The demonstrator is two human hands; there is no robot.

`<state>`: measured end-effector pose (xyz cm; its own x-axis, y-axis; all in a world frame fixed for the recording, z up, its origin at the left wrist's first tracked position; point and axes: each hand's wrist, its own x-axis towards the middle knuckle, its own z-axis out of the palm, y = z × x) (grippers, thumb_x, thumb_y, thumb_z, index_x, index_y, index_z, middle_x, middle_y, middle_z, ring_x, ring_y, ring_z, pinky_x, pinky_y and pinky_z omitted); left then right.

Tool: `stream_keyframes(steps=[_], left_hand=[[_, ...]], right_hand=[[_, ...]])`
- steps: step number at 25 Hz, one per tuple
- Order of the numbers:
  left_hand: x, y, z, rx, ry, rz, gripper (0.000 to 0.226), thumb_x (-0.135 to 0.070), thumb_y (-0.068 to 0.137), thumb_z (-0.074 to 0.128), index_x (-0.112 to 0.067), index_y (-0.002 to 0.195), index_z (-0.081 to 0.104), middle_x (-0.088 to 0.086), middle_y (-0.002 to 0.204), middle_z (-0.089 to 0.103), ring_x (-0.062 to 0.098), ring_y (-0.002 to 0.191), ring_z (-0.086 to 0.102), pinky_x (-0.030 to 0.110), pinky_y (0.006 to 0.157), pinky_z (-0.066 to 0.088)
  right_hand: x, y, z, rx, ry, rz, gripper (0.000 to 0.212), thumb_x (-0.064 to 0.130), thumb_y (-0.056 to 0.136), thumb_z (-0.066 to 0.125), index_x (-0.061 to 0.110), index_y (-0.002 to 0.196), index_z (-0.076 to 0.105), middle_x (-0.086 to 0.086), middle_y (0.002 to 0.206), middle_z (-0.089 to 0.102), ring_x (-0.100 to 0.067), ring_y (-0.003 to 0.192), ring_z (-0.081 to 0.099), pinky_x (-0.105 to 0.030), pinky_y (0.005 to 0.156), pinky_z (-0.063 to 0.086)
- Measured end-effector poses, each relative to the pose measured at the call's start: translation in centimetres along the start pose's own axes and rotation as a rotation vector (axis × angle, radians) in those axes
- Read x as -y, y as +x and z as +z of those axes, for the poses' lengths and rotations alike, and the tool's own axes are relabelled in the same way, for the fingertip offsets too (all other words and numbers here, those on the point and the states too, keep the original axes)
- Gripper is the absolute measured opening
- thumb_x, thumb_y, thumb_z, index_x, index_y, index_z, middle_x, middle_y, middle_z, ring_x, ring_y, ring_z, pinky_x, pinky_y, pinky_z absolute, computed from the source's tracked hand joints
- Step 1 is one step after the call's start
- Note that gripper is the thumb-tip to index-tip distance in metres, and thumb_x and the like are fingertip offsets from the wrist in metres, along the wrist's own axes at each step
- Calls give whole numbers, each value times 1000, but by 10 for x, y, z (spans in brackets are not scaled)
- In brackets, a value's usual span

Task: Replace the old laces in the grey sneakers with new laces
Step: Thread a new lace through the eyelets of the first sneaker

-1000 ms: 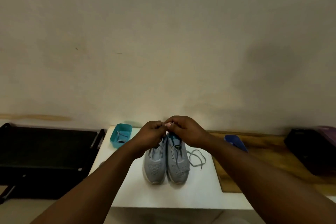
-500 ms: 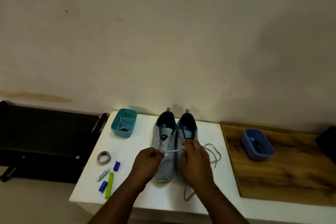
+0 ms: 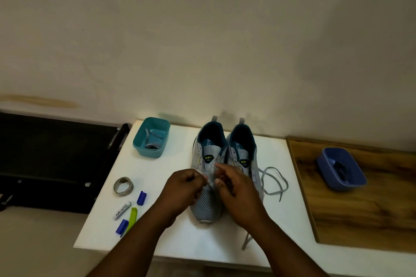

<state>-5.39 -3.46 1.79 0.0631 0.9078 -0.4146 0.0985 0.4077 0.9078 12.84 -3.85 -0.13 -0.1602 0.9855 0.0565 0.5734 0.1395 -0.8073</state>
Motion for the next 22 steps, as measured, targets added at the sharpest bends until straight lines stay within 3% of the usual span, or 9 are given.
stream_keyframes(steps=[3, 5, 7, 10, 15, 17, 20, 22], left_hand=[[8, 2, 3, -33, 50, -11, 25, -23, 96, 64, -9, 76, 68, 4, 65, 63, 16, 62, 57, 34, 62, 52], [18, 12, -4, -216, 108, -36, 21, -22, 95, 62, -11, 78, 69, 5, 70, 69, 21, 64, 64, 42, 69, 59], [23, 19, -13, -327, 119, -67, 14, -26, 93, 61, -15, 96, 69, 6, 84, 72, 25, 72, 70, 48, 80, 62], [22, 23, -11, -290, 45, -61, 17, -26, 97, 62, -23, 114, 64, 5, 96, 72, 24, 79, 72, 49, 84, 61], [23, 31, 0, -331, 27, 2, 12, -28, 94, 70, -17, 91, 73, 7, 81, 74, 18, 63, 68, 36, 68, 61], [22, 32, 2, -311, -99, -59, 10, -21, 94, 71, -12, 91, 74, 9, 74, 73, 17, 59, 64, 33, 64, 58], [17, 25, 10, -235, -253, -96, 9, -16, 95, 69, -10, 93, 75, 9, 74, 74, 17, 65, 68, 30, 63, 57], [14, 22, 14, -173, -253, -109, 12, -19, 95, 69, -11, 91, 75, 9, 78, 75, 16, 69, 69, 29, 66, 58]], right_hand=[[-6, -4, 17, 9, -67, -26, 26, 18, 99, 61, 30, 122, 68, 12, 114, 68, -3, 105, 64, -26, 91, 54], [-12, -5, 24, -89, -289, -15, 21, 29, 98, 62, 30, 118, 67, 11, 114, 61, -9, 104, 60, -30, 87, 54], [-12, -4, 27, -119, -425, -40, 24, 47, 97, 59, 32, 115, 65, 13, 111, 56, -8, 102, 54, -28, 84, 51], [-6, -3, 35, -91, -509, -77, 25, 54, 96, 57, 33, 106, 65, 12, 105, 52, -8, 98, 49, -27, 78, 48], [-13, -3, 29, -76, -408, -84, 11, 38, 99, 55, 33, 100, 65, 14, 100, 55, -8, 95, 50, -33, 78, 50], [-12, -2, 26, -86, -328, -72, 10, 37, 99, 57, 36, 107, 62, 17, 105, 57, -5, 99, 50, -31, 83, 50], [-2, -1, 28, -55, -299, -76, 41, 50, 97, 55, 38, 136, 55, 18, 127, 58, -3, 116, 49, -26, 99, 44], [1, 1, 31, -94, -198, -73, 36, 41, 100, 57, 34, 135, 62, 15, 124, 66, -1, 114, 56, -26, 100, 48]])
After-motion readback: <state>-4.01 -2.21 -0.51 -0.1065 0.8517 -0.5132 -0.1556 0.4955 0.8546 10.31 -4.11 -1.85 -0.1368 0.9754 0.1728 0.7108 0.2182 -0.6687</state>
